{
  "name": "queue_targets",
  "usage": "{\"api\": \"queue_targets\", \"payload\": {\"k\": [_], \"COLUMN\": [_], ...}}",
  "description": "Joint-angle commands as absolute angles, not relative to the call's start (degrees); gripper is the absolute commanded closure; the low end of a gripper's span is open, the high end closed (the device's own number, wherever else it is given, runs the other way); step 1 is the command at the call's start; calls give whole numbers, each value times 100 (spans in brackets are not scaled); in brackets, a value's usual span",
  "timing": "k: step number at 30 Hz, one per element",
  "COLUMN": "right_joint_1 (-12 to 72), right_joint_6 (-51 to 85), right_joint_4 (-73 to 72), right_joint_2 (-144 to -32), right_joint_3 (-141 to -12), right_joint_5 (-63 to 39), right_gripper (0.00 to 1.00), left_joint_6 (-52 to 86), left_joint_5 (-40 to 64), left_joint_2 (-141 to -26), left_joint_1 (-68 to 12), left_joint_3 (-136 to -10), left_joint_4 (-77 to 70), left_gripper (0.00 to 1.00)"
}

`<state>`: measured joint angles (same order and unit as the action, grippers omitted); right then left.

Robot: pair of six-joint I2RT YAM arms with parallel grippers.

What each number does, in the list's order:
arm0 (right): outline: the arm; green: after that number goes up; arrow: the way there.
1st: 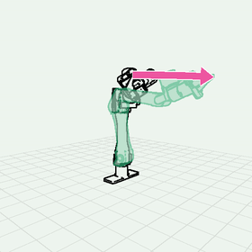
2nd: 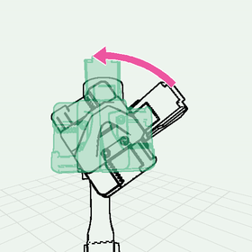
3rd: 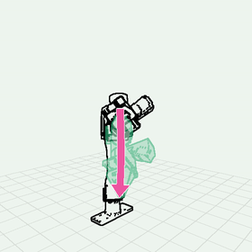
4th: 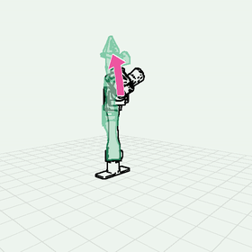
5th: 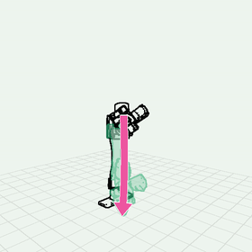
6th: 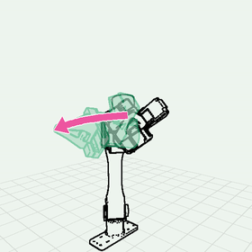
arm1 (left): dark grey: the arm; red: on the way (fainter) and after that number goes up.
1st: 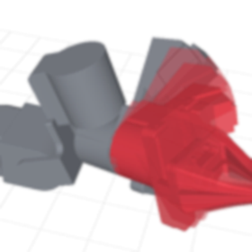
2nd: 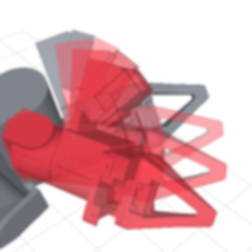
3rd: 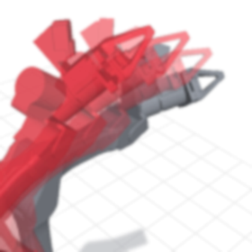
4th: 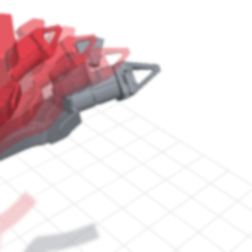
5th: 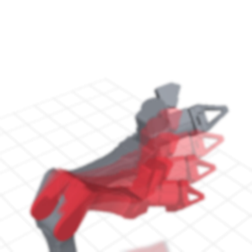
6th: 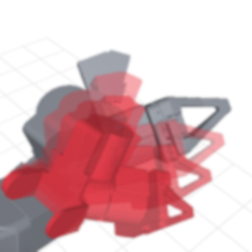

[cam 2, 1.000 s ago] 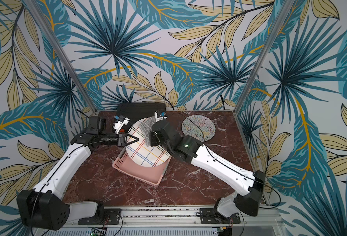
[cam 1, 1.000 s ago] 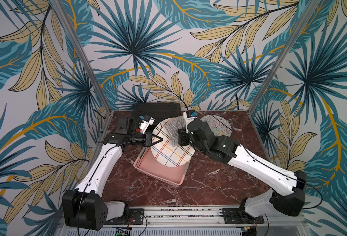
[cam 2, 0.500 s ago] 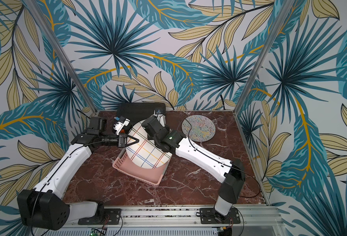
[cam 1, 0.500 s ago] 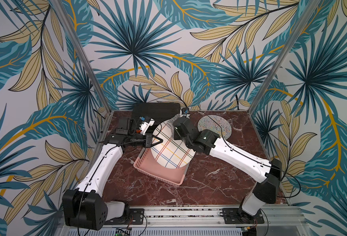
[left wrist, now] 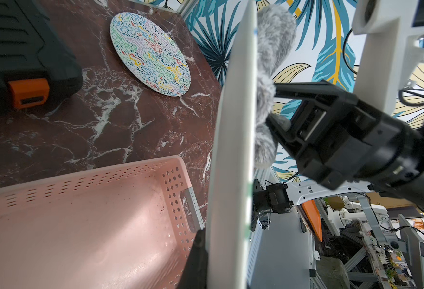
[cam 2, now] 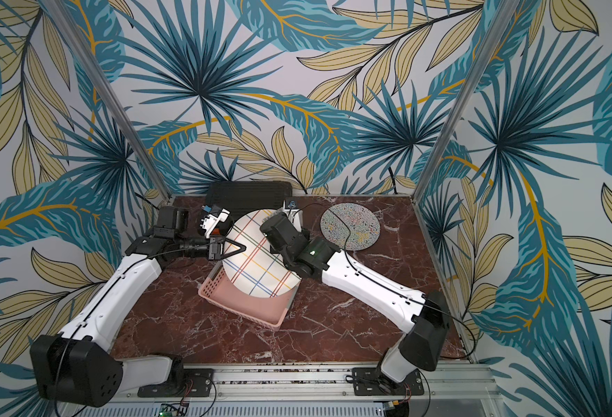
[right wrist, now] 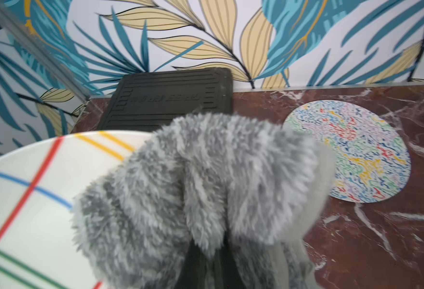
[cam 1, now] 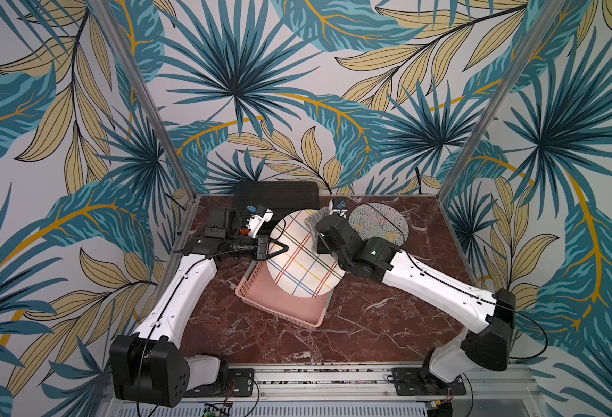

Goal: Wipe the wet plate dry
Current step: Wipe the plate with towel.

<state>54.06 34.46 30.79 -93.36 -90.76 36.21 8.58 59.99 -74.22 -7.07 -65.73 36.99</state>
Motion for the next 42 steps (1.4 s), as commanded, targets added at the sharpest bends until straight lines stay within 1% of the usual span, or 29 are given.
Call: {"api": "queue_targets", "payload": {"k": [1, 6, 10, 14, 18, 24, 29, 33, 42], "right_joint_1": [5710, 6034, 6059, 5892, 5343, 4865, 4805, 5062, 6400], "right_joint_6": [3157, 2800, 2724, 2909, 3534, 3816, 3725, 3528, 2843], "right_joint_4": [2902, 2753, 2689, 2574, 2301, 2446, 2532, 2440, 2277], "right_joint_2": [-9779, -10345, -10273, -9855, -9263, -8394, -8117, -8315, -9725], "right_joint_3": [-9522, -10177, -10105, -9506, -8313, -7073, -6836, -7040, -8579], "right_joint_5": [3346, 2640, 2431, 2595, 2349, 2895, 2978, 2812, 2099], "right_gripper": [100, 100, 100, 100, 100, 100, 100, 100, 100], "left_joint_6": [844, 837, 837, 867, 876, 879, 906, 914, 905], "left_joint_5": [6262, 6256, 6260, 6282, 6308, 6329, 6345, 6336, 6279], "left_joint_2": [-7339, -7323, -7323, -7326, -7308, -7278, -7278, -7277, -7287], "left_joint_1": [-730, -730, -734, -729, -730, -731, -732, -729, -731], "left_joint_3": [-6617, -6598, -6588, -6587, -6613, -6606, -6609, -6610, -6581], "left_joint_4": [3463, 3480, 3480, 3447, 3450, 3446, 3413, 3409, 3394], "left_gripper": [100, 100, 100, 100, 100, 100, 100, 100, 100]}}
